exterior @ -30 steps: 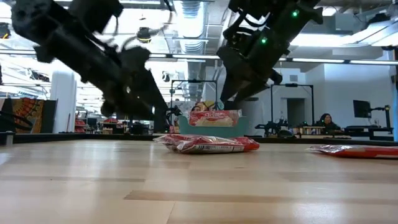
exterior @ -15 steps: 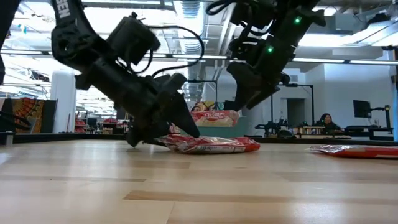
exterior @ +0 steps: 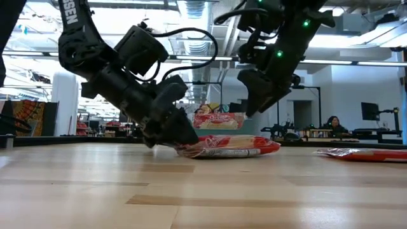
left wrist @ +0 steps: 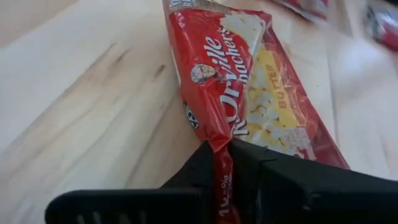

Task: Sort popcorn bags into baskets
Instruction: Put the red popcorn bag into the blue bin

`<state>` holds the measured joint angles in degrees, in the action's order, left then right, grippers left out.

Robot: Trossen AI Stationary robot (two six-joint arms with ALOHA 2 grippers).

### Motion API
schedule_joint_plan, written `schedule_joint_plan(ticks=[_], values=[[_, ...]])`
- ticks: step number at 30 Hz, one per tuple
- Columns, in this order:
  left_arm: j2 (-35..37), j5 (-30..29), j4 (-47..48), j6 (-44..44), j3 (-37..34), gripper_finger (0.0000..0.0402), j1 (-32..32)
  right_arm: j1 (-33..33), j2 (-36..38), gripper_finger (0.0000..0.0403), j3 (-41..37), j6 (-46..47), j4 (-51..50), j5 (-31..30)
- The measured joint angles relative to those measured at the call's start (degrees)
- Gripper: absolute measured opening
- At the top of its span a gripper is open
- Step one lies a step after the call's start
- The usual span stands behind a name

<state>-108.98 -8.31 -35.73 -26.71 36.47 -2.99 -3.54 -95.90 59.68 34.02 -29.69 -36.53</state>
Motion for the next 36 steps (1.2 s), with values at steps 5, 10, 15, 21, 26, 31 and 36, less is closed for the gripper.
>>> schedule_joint_plan(ticks=[5, 10, 15, 21, 26, 31, 36], values=[[6.59, 1.59, 6.89, 12.63, -0.31, 0.0007, 2.77, 0.45, 0.02, 0.0281, 0.02, 0.02, -3.09, -0.10], [18.76, -1.74, 17.09, 29.45, -0.42, 0.0005, 8.20, 0.69, 1.24, 0.0281, 0.04, 1.37, -9.21, -0.01], [28.22, -1.50, 19.48, 44.49, 0.20, 0.0004, 14.01, 0.54, 4.03, 0.0281, 0.02, 3.40, -14.01, -2.32], [29.56, -5.48, 26.97, 63.70, 8.71, 0.0004, 16.55, 0.54, 7.28, 0.0281, 0.05, 3.63, -16.15, -2.39], [26.26, -6.65, 30.86, 73.91, 17.13, 0.0004, 20.58, 0.58, 8.21, 0.0281, 0.12, 4.43, -17.27, -2.27], [23.50, -1.35, 31.37, 82.69, 21.81, 0.0004, 25.86, 0.10, 6.48, 0.0281, 0.00, 6.45, -18.84, -1.14], [18.81, 2.51, 29.15, 90.61, 23.76, 0.0004, 29.29, -0.29, 5.51, 0.0281, 0.02, 6.65, -18.64, -0.97]])
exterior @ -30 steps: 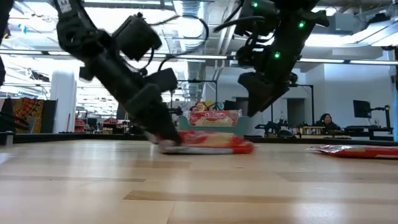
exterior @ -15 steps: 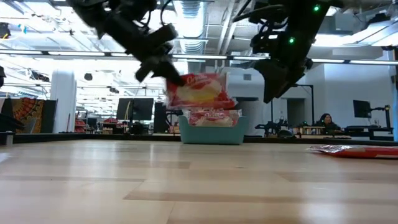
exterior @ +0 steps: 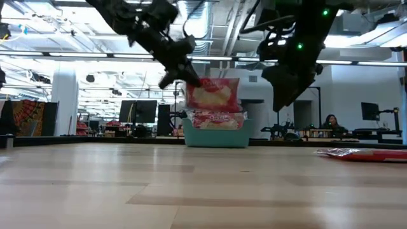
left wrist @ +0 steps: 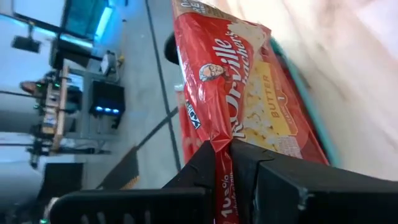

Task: Sort popcorn bags into baskets
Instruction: Put the red popcorn bag into the blue bin

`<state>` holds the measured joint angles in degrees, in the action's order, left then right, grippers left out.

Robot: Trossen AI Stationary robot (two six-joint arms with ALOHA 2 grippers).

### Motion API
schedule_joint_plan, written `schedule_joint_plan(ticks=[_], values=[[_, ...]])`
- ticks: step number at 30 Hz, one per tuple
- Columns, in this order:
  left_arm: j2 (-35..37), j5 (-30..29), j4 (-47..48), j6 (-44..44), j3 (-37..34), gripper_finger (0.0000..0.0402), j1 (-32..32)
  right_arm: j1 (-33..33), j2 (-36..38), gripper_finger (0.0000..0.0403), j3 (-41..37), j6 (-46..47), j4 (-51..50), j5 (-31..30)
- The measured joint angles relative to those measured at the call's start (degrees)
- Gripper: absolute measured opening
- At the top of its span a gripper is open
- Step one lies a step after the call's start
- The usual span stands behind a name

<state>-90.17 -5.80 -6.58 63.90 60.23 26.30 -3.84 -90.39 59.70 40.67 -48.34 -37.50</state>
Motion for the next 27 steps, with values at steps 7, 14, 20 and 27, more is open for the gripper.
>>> schedule_joint_plan(ticks=[7, 14, 20, 27], values=[[-6.78, 0.09, -4.65, 0.46, 2.11, 0.0004, 1.57, 0.75, 0.59, 0.0281, 0.00, 0.25, -0.82, -0.10], [-10.32, 0.11, -6.61, -0.40, 4.37, 0.0010, 2.18, 2.69, 0.52, 0.0281, -0.02, -0.18, -1.36, -0.01], [-10.32, 1.07, -4.01, -2.99, 4.35, 0.0007, 2.64, 4.70, 0.50, 0.0281, -0.02, -1.13, -0.96, -0.05], [-10.32, 2.60, -3.23, -4.25, 4.13, 0.0013, 2.69, 7.04, 0.50, 0.0281, -0.02, -3.72, 1.90, 0.02]])
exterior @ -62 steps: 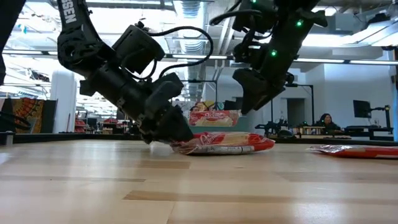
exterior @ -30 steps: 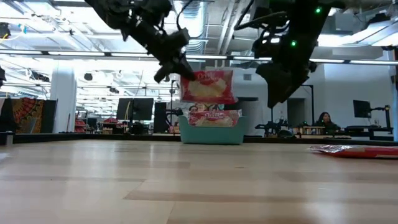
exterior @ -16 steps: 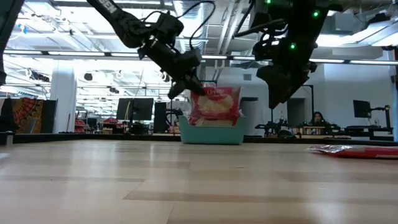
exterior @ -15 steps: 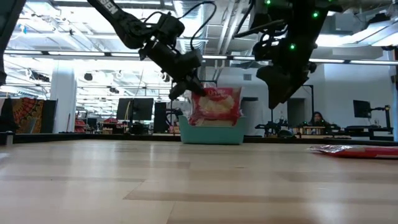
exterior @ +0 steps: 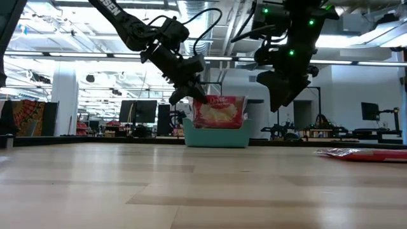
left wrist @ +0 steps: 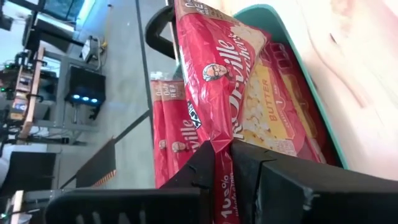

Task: Sort popcorn bags into baskets
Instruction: Put the red popcorn bag into the blue bin

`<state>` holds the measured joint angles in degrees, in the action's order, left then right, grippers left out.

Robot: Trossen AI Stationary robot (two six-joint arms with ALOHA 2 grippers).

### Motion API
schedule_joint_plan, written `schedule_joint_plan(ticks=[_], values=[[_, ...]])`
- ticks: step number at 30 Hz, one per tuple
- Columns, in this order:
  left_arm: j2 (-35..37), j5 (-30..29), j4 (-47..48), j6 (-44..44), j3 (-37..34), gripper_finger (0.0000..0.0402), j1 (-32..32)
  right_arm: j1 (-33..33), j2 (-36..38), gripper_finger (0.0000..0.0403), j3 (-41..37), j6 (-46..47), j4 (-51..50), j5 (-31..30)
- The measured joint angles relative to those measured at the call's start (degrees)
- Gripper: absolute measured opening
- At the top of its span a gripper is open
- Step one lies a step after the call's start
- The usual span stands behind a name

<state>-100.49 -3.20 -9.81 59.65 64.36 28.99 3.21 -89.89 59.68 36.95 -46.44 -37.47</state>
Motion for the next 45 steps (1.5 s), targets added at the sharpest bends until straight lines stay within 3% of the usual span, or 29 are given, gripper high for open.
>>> schedule_joint_plan(ticks=[19, 23, 27, 31, 38, 45], values=[[-3.96, -0.72, -2.74, -2.98, -0.04, 0.0033, -0.09, 0.54, 0.00, 0.0281, 0.00, -2.15, 3.36, 0.28], [-3.96, -3.28, -3.46, -3.42, -0.04, 0.0061, -0.53, 0.80, 0.00, 0.0281, 0.00, -3.19, 5.43, 0.21], [-3.96, -5.84, -2.93, -4.00, -0.04, 0.0108, -1.17, 1.97, 0.00, 0.0281, 0.00, -9.94, 13.01, 0.72], [-3.43, -6.75, -2.51, -6.36, -0.04, 0.0165, -1.40, 4.47, 0.00, 0.0275, 0.00, -17.54, 21.83, 6.15], [2.13, -5.90, 0.91, -11.06, -0.04, 0.0245, 0.39, 10.00, -0.03, 0.0213, 0.00, -25.99, 30.67, 17.84], [10.70, 2.49, 0.63, -26.11, 0.02, 0.0246, 10.77, 17.66, -4.76, 0.0092, 0.04, -30.75, 42.10, 29.14]])
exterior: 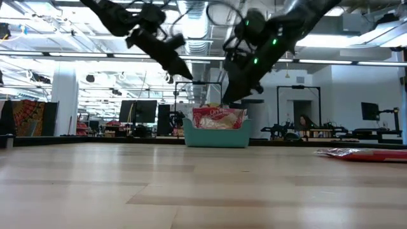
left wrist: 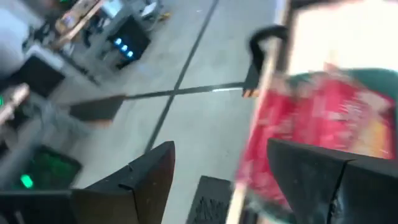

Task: Sort popcorn bags into baskets
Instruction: Put the red popcorn bag into the blue bin

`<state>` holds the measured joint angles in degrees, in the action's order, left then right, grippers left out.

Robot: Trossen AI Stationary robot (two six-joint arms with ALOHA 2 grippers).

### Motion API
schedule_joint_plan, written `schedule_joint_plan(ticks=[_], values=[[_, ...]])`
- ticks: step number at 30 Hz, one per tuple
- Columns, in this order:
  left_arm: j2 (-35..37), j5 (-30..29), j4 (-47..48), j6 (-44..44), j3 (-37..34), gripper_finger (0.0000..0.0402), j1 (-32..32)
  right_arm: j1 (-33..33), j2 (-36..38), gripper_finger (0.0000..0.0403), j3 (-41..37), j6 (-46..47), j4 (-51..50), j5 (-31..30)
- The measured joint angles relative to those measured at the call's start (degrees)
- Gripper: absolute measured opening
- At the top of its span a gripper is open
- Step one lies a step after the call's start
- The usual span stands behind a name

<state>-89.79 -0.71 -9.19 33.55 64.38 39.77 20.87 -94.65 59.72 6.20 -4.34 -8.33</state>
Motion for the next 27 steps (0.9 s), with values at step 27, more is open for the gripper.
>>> schedule_joint_plan(ticks=[27], values=[[-19.46, 19.98, -5.56, -14.46, 6.48, 0.0148, 15.91, 7.84, -17.80, 0.0004, 13.61, -18.68, -7.26, 11.69]])
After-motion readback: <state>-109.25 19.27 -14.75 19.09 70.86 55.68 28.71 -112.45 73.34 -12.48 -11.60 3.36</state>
